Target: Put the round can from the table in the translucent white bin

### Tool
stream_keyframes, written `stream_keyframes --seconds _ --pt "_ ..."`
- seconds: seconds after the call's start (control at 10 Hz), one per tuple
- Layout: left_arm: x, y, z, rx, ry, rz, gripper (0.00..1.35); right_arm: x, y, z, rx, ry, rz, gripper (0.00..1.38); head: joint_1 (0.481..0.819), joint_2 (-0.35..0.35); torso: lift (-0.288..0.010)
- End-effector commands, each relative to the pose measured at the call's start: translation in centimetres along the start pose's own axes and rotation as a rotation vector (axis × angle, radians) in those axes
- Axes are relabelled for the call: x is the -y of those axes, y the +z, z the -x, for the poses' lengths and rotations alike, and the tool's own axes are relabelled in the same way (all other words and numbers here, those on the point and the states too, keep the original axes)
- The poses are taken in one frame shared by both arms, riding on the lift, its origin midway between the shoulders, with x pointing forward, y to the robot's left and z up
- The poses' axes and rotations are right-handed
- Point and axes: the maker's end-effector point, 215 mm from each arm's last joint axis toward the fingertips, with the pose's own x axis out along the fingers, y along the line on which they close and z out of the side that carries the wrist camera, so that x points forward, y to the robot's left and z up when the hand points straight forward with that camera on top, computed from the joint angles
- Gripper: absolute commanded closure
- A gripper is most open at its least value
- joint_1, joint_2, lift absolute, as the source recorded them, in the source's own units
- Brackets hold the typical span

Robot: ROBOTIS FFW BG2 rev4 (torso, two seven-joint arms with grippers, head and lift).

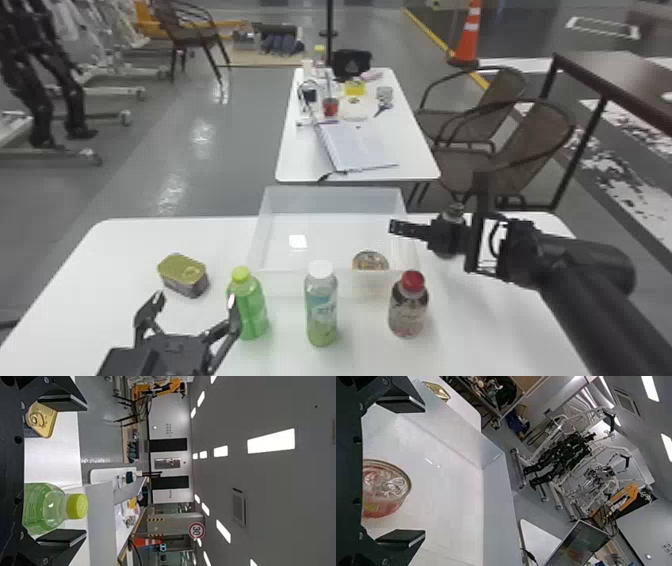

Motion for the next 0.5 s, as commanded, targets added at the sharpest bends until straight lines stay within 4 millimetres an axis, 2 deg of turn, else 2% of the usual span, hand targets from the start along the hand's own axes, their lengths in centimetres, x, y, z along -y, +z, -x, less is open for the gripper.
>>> stream_keyframes --seconds 0.0,0.2,0.4 --pt "0.0 0.0 0.0 0.000 0.001 0.002 0.18 0.0 0.3 0.1 0.012 0.002 0.005 0.15 0.549 0.000 -0.100" --pt "-0.1 0.1 0.1 0.002 0.003 0.001 0.18 -0.2 1.5 0.2 0.044 0.006 0.031 0.15 0.549 0.000 -0.100" --pt "-0.1 0.0 0.2 0.000 0.003 0.003 0.18 -1.5 4.5 1.2 0.111 0.014 0.114 0.15 0.549 0.000 -0.100"
